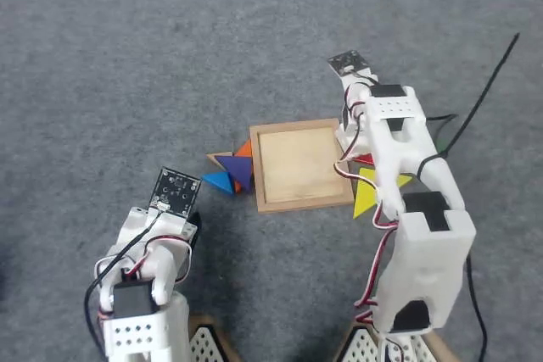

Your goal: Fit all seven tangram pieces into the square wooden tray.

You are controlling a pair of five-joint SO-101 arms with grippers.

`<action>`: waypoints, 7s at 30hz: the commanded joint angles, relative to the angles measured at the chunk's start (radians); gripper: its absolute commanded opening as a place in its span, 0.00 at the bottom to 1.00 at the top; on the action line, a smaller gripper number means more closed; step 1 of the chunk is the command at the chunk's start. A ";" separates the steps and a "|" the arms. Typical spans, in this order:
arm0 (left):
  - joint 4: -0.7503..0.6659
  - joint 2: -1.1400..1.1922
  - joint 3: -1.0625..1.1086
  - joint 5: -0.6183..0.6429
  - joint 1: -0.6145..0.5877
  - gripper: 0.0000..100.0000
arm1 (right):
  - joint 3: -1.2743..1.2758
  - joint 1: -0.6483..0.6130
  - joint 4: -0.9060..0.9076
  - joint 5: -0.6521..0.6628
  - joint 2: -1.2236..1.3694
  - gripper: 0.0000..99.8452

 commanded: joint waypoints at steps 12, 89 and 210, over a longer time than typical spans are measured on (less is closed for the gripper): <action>0.014 -0.015 -0.008 -0.014 -0.005 0.21 | -0.025 -0.012 0.067 -0.046 0.019 0.39; 0.014 -0.015 -0.008 -0.014 -0.006 0.21 | -0.087 0.090 0.056 -0.345 0.010 0.33; 0.014 -0.015 -0.008 -0.014 -0.006 0.21 | -0.157 0.104 0.302 -0.003 -0.051 0.39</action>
